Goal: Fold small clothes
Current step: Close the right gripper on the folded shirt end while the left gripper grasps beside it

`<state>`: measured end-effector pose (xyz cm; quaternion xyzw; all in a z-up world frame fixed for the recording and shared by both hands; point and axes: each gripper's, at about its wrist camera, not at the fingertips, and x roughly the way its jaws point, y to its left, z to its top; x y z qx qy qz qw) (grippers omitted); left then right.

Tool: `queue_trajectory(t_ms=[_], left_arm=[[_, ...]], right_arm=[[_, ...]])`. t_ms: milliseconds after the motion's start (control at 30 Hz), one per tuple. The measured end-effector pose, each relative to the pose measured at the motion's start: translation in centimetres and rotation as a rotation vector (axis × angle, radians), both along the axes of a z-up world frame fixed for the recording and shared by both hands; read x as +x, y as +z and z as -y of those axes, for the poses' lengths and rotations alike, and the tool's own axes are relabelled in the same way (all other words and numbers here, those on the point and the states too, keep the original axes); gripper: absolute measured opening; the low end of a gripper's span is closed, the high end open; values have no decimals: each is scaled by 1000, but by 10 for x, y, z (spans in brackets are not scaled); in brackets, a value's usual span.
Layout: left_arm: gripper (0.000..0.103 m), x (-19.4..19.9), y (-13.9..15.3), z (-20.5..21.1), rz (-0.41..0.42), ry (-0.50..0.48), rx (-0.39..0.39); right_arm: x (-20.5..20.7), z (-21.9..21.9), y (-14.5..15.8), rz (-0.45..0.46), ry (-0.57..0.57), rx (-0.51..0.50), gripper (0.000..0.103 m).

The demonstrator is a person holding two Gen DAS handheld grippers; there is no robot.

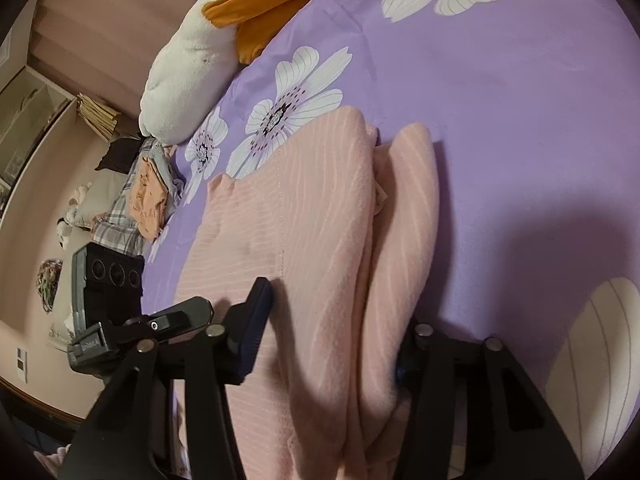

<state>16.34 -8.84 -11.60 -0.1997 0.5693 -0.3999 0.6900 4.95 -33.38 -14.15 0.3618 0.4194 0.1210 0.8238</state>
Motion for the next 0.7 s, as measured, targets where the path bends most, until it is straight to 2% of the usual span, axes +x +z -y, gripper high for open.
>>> queue_trajectory(t_ms=[167, 233, 400, 533, 700], left_arm=[[62, -6, 3, 2, 44, -8, 59], [56, -4, 3, 8, 56, -6, 91], [49, -6, 6, 9, 76, 7, 137], [41, -15, 14, 16, 141, 5, 200], [38, -25, 27, 21, 215, -4, 242]], right_arm=[[1, -3, 3, 2, -5, -25, 35], [0, -6, 5, 7, -9, -51, 32], [-3, -15, 14, 29, -17, -129, 28], [-8, -23, 25, 59, -27, -178, 24], [-21, -29, 45, 120, -41, -189, 23]])
